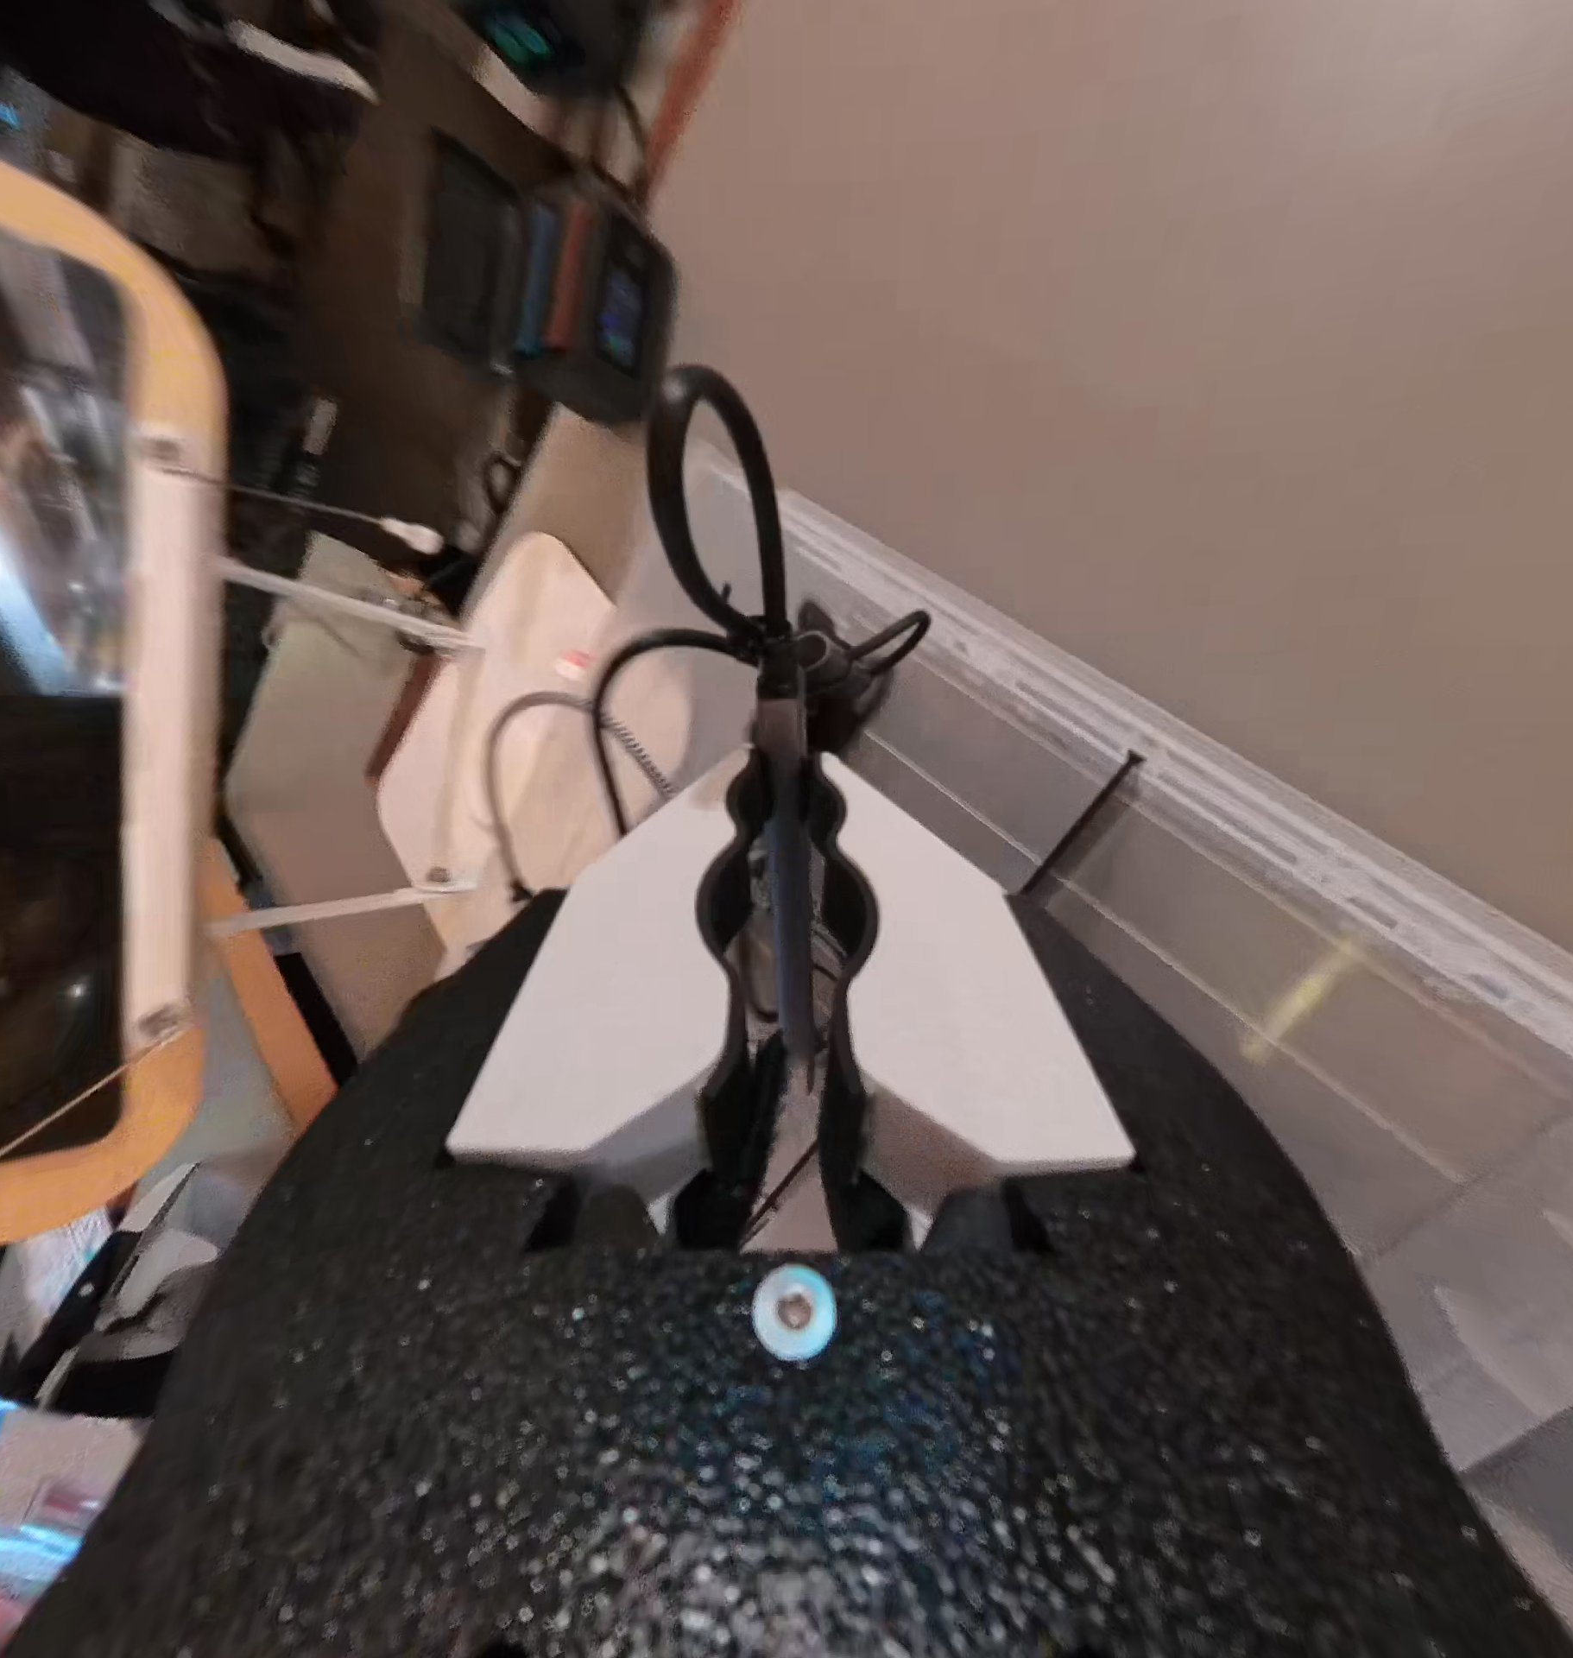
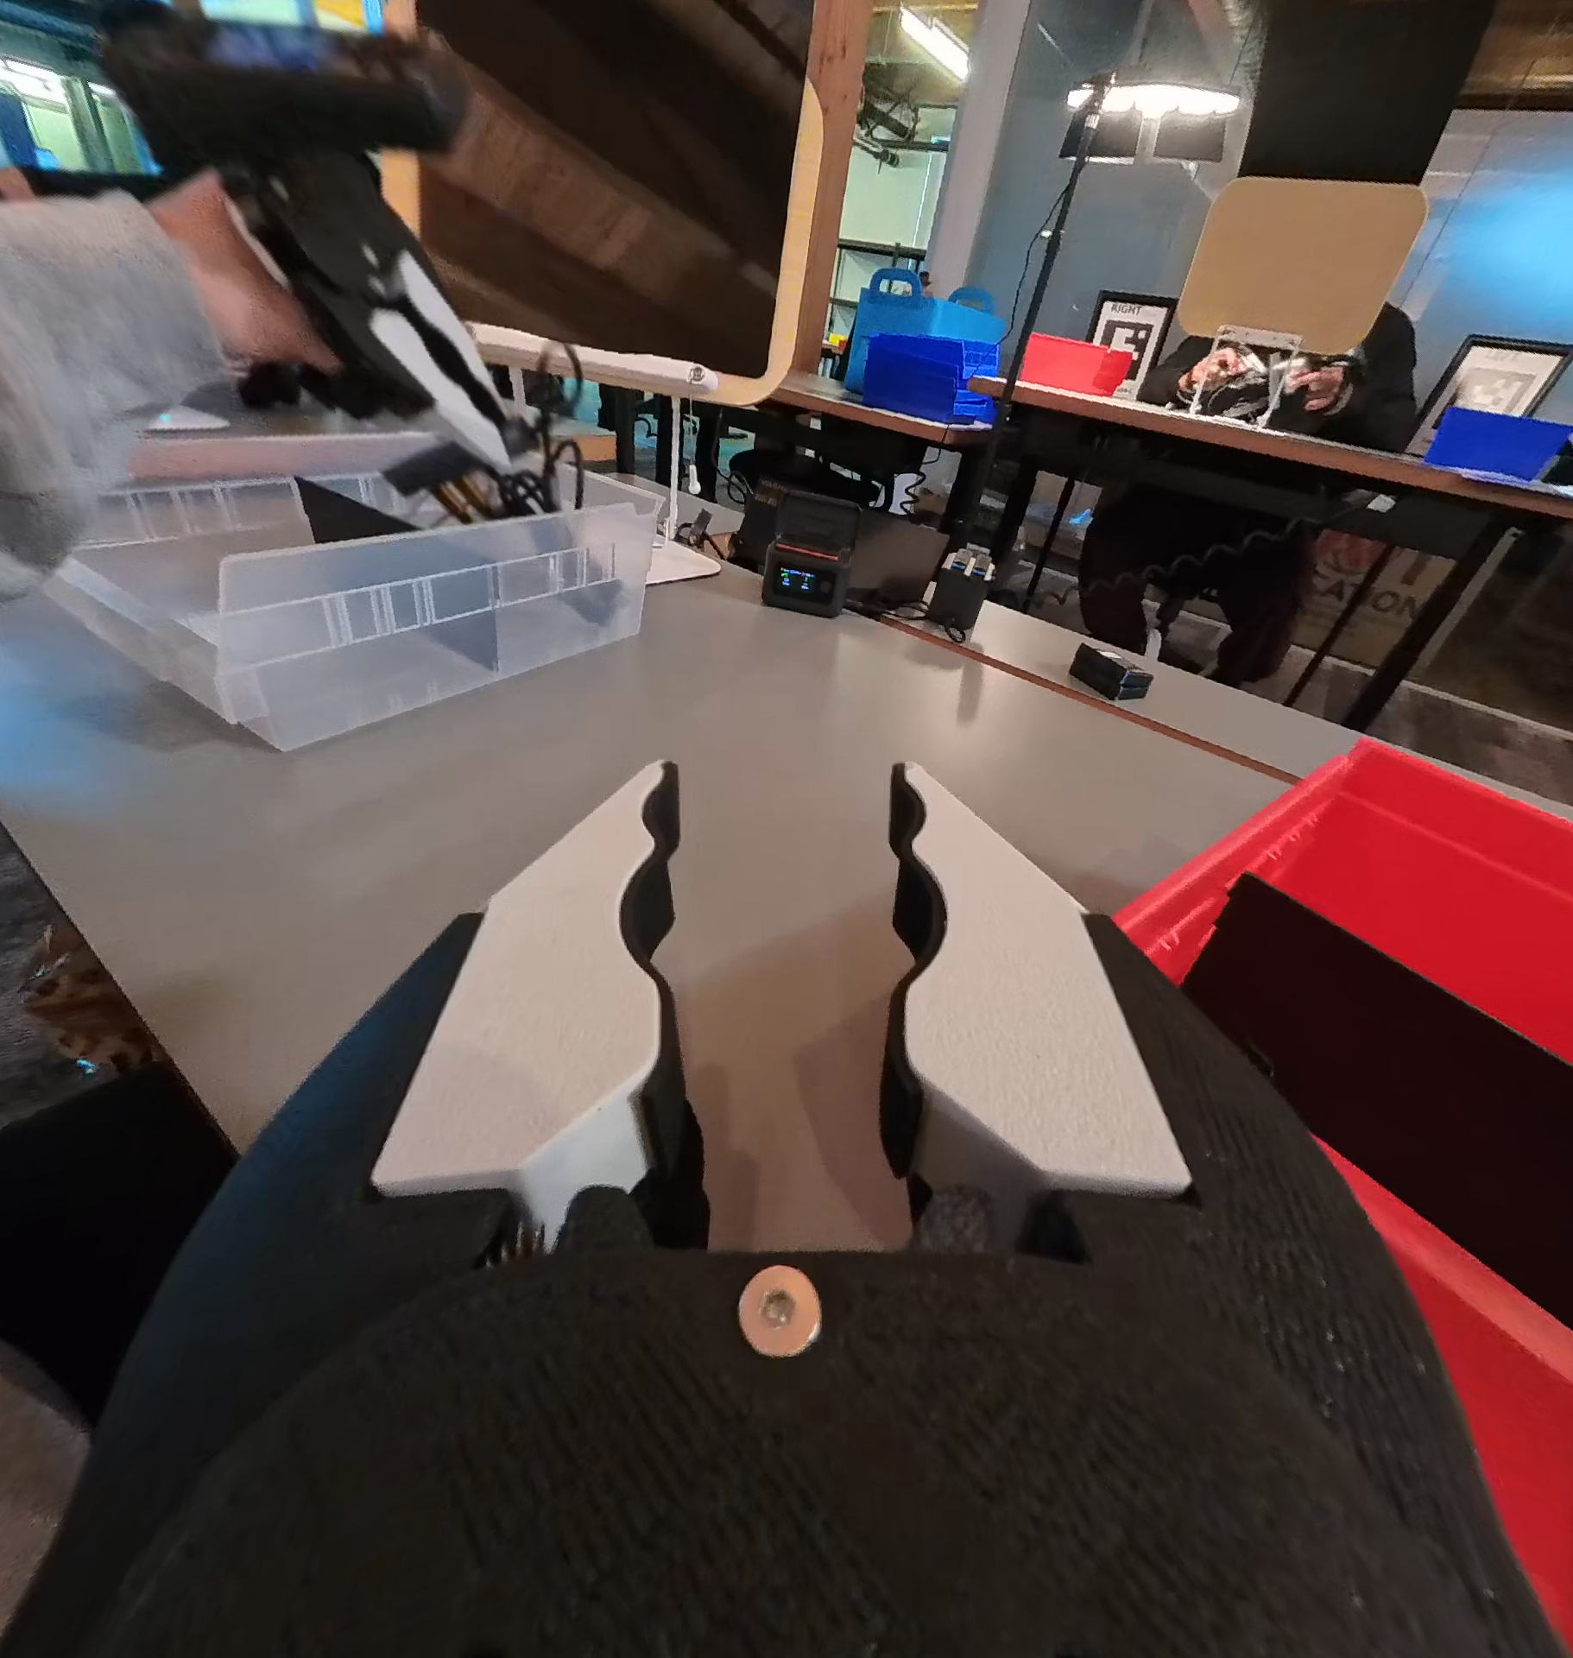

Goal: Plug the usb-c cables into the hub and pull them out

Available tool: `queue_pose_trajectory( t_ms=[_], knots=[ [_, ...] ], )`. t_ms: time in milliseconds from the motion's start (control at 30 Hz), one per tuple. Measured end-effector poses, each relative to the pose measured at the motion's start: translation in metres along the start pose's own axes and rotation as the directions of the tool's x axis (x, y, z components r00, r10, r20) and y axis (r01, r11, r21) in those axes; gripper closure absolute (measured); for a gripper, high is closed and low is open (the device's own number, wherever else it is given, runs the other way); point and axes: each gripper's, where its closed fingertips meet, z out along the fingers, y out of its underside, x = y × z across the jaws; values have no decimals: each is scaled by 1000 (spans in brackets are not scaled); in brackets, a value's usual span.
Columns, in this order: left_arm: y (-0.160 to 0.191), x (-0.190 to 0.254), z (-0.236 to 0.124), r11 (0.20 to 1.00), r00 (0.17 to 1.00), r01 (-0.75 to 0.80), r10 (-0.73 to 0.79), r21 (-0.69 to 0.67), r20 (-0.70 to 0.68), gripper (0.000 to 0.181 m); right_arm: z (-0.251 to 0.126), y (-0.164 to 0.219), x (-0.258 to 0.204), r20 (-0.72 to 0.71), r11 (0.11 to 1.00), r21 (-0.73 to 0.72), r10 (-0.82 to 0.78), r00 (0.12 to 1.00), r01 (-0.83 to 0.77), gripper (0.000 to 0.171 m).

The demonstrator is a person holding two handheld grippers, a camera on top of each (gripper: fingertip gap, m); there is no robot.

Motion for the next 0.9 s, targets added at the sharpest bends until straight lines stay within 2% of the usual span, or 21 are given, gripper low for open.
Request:
queue_pose_trajectory(
  t_ms=[33,233,367,433,500,600,700,800,900],
  knots=[
    [-7,-10,-15,998,999,21,-23,52,26,175,-1,0,1,-3,1000,1,3,1000,-3,125],
    [-66,-66,-121,942,976,2,-75,335,204,175,0,-2,5,10,998,25,50,999,-50,125],
    [-112,-93,-190,892,939,-90,-73,444,337,175,3,0,1,26,998,21,54,998,-55,126],
    [-136,-96,-217,853,936,-105,-88,512,340,175,4,1,-1,31,998,15,54,998,-54,126],
    [-163,-85,-236,789,955,-113,-82,604,285,175,4,0,-1,32,998,17,54,998,-55,126],
    [-198,-47,-246,674,991,-75,-33,735,131,175,4,-7,-2,38,998,31,53,998,-55,126],
    [-214,8,-232,584,997,10,60,812,-56,175,5,-23,-4,63,998,58,33,997,-37,127],
    [-214,65,-204,535,962,134,132,834,-239,175,2,-52,-8,123,994,110,-26,992,13,132],
    [-208,116,-171,525,909,233,181,819,-375,175,2,-78,-24,252,989,137,-97,963,64,141]
  ],
)
